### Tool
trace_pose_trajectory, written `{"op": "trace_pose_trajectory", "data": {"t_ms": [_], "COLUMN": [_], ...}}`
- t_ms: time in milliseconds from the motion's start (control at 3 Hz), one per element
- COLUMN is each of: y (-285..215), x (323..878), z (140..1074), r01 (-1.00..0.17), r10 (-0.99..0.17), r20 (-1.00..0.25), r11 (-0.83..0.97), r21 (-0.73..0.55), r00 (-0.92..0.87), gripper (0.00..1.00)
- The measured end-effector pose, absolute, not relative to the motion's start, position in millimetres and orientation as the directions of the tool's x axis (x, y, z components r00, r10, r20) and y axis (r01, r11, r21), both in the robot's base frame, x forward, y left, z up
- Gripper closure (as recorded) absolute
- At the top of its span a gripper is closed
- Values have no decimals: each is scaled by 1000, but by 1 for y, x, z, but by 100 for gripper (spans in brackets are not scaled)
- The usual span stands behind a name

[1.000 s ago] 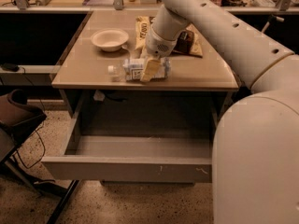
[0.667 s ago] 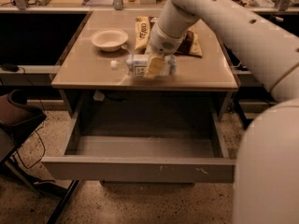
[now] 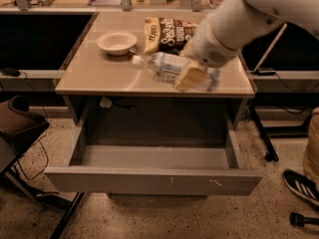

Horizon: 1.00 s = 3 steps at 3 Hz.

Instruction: Place blue plastic bottle into top drawer

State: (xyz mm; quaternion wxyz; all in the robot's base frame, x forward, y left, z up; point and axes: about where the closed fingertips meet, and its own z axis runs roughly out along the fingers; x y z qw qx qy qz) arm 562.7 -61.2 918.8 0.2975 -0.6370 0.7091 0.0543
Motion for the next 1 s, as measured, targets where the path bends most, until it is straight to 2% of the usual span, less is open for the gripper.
{"op": "trace_pose_trajectory", "data": {"t_ms": [333,667,1000], "y": [-80,-50,-49], "x": [534,551,550], "z": [896,807,809], "r01": [-937,-973,-972], "r10": [-828,-729,-730], "r20": [-560,-685,-684], "r11": [218,158,158], "r21": [-273,-170,-174], "r00": [-30,1,3], "gripper": [100,100,100]}}
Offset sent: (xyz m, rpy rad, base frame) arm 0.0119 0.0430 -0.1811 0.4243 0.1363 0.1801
